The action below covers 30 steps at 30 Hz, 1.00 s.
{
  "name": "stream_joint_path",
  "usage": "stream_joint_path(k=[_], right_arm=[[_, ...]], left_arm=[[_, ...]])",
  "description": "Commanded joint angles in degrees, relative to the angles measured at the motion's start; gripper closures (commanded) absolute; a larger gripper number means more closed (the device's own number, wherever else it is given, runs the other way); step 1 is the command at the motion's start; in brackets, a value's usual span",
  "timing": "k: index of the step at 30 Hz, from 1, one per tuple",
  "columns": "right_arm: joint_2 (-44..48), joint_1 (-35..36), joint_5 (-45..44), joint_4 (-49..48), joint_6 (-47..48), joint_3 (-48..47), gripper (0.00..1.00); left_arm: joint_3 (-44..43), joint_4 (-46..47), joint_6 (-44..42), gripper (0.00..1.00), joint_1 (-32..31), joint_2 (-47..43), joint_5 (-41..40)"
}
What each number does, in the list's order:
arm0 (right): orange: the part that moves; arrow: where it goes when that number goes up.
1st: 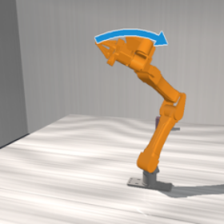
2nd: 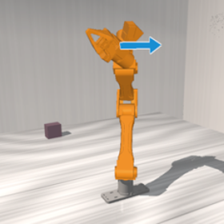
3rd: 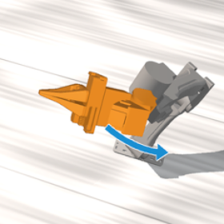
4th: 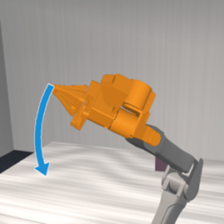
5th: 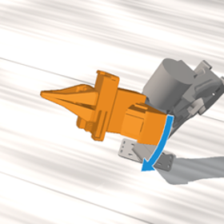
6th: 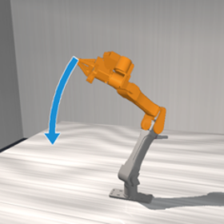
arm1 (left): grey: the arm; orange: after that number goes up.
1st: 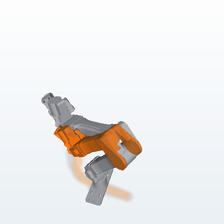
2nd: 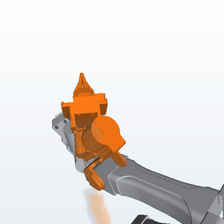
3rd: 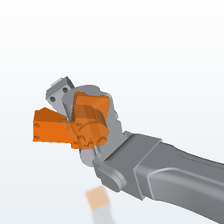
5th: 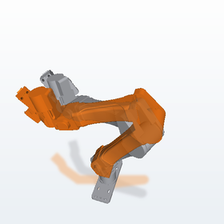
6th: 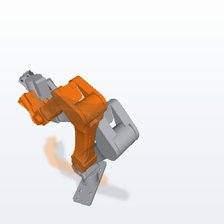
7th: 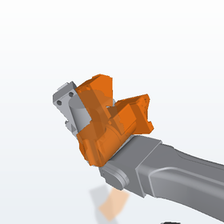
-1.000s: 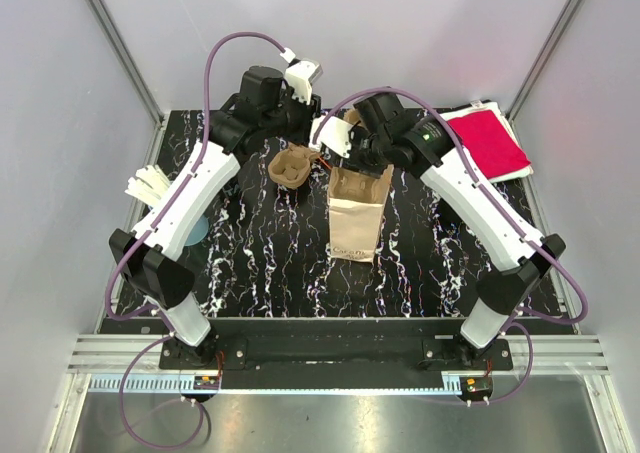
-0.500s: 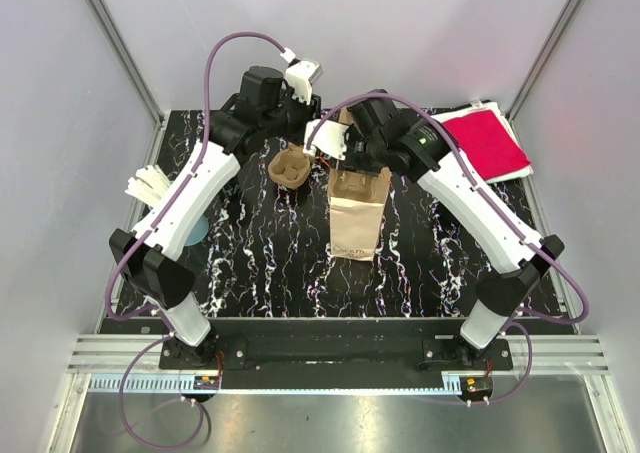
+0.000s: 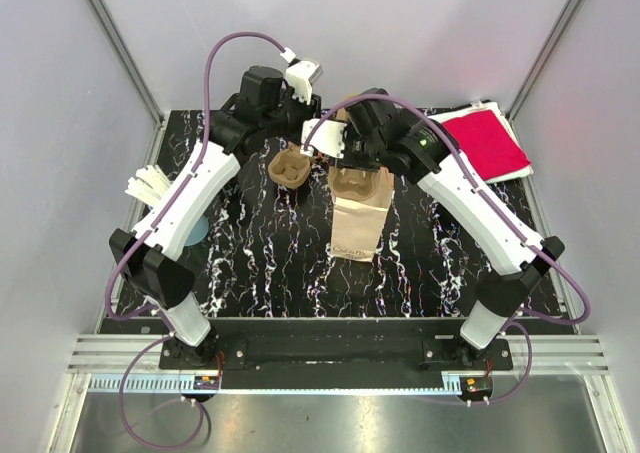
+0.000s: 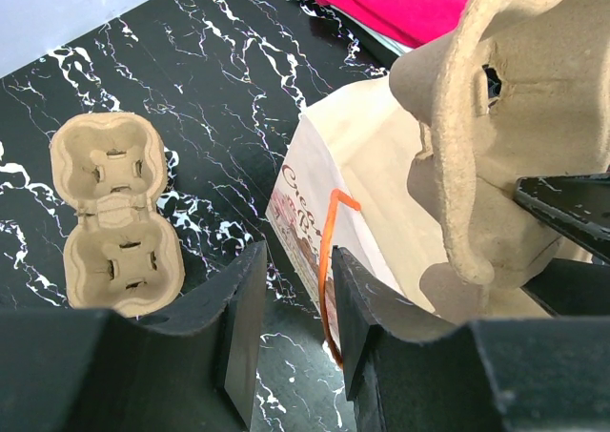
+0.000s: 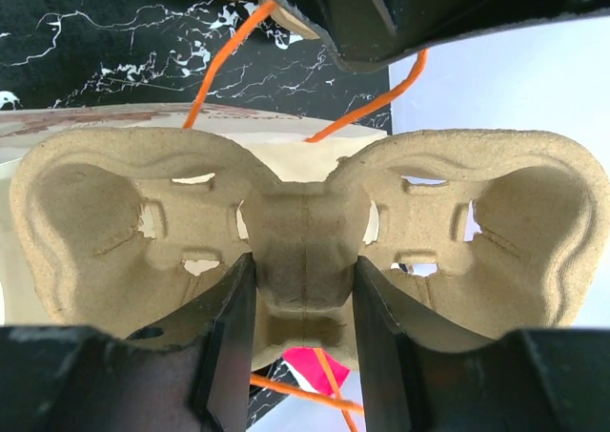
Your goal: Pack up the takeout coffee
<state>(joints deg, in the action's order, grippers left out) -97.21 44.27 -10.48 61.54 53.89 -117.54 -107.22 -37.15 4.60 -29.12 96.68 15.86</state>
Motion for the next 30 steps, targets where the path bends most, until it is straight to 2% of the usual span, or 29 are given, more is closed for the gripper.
stream_joint_path(k=[1,10,22,30], right_arm=[[0.7,0.6,-1.9,-2.2,1.7,2.1,0.67],[1.9,0.6,-1.9,-2.7,0.3,6.5,0.68],[2.5,0.6,-2.1,-0.5,0.0,3.1,0.68],[3.6,0.6,-3.5,-0.5,0.3,4.8,0.68]], left_arm=[[0.3,3.1,0.7,0.63,0.2,-1.1,1.0],[0.6,3.3,0.7,0.63,0.3,-1.7,1.0],[0.3,3.4,0.8,0.65,0.4,-1.6,0.8],[-2.7,2.9,0.8,0.93,0.4,-0.9,1.1]])
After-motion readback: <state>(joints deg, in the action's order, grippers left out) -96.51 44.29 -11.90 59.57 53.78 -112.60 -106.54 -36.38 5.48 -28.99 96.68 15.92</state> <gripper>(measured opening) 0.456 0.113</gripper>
